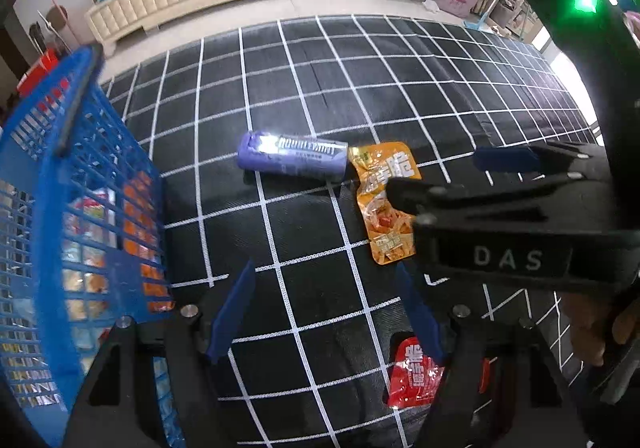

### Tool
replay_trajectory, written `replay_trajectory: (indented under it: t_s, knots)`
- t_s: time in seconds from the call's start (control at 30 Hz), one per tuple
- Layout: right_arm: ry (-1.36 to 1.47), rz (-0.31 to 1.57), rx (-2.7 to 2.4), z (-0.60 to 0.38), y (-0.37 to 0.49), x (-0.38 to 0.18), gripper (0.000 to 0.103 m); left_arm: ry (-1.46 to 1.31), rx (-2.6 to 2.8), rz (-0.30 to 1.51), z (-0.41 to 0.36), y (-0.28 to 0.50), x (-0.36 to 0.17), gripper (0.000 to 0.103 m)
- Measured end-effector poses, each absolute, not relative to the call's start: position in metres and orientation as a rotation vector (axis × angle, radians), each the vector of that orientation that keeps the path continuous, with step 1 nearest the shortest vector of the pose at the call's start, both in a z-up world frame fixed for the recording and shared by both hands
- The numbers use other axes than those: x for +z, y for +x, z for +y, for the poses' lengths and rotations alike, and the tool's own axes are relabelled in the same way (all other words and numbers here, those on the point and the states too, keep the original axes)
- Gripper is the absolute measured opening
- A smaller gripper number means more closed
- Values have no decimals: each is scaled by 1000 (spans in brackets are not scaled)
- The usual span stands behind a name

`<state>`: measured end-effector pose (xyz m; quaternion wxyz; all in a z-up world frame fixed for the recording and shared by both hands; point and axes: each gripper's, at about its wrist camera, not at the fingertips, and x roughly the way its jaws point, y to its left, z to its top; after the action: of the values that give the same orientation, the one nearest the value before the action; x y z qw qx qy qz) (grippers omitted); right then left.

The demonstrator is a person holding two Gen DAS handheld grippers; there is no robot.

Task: Organize snacks
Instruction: 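Grasp the orange snack pouch with the right gripper while the left approaches the red packet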

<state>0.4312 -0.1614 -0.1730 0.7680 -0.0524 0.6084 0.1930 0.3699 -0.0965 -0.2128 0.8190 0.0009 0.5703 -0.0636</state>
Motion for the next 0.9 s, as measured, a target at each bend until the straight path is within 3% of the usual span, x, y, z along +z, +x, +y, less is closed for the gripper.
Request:
replay_trajectory:
  t_s: [0.27, 0.33, 0.37, 0.43, 0.5, 0.57, 0.9]
  knots:
    - [-171, 1352, 415, -151, 437, -197, 83, 21, -136, 1223, -100, 377, -226, 71]
    - [-218, 1337, 388, -148, 434, -200, 73, 12, -141, 1228, -101, 377, -231, 71]
    - [-264, 1314, 350, -148, 433, -199, 54, 9, -141, 1230, -101, 376, -233, 71]
    - [-257, 1309, 356, -150, 430, -199, 46, 4, -137, 1234, -101, 374, -236, 71]
    - [-254, 1303, 353, -158, 430, -198, 26, -20, -149, 1237, -101, 371, -237, 71]
    - [-216, 1304, 344, -172, 433, -198, 14, -30, -161, 1236, -101, 365, -235, 71]
    - [-47, 1284, 352, -226, 397, -189, 11, 8, -205, 1205, -112, 331, -213, 71]
